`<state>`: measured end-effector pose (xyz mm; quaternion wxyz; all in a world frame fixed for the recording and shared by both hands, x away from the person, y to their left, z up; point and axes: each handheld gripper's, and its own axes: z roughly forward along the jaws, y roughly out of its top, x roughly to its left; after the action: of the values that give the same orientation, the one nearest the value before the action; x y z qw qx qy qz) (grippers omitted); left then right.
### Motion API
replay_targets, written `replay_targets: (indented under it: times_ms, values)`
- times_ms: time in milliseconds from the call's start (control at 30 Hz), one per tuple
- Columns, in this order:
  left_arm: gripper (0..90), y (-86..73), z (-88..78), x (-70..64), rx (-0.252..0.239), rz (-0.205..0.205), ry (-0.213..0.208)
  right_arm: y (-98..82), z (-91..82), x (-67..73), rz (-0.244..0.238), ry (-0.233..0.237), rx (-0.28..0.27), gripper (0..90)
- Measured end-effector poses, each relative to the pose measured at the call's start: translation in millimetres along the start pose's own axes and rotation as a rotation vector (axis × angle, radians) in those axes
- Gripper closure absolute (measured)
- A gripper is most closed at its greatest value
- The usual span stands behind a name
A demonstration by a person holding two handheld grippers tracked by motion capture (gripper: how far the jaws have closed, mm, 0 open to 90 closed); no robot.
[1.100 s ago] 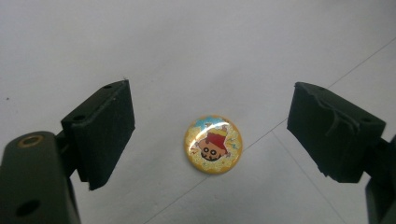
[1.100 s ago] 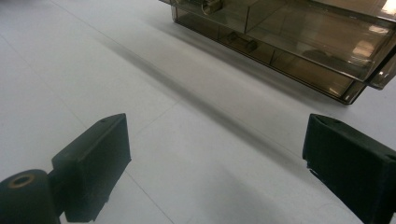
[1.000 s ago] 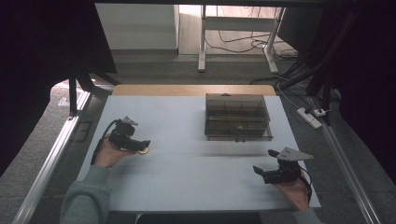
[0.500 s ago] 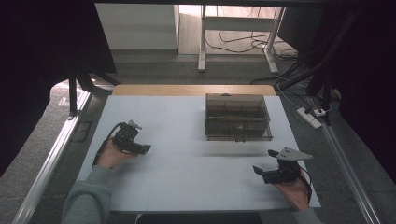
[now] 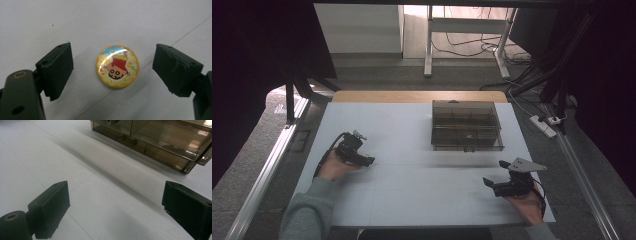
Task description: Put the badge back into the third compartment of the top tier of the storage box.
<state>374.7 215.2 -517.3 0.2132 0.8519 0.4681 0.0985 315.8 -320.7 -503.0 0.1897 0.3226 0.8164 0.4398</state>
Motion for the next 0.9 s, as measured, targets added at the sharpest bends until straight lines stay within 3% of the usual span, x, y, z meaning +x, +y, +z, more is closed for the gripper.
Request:
replay_targets:
  times_ms: [400,767,900]
  values:
    - [24.5,-0.9,8.1,-0.4,0.031,0.004,-0.011,-0.1,-0.5,-0.3,0.001,-0.003,-0.002,7.4]
    - [45.9,-2.7,3.8,-2.9,0.029,0.025,-0.02,-0.1,-0.6,-0.1,-0.001,-0.002,0.0,7.4]
    - [47.0,-2.9,3.6,-2.6,0.028,0.026,-0.022,-0.1,-0.3,0.2,-0.002,-0.001,0.001,7.4]
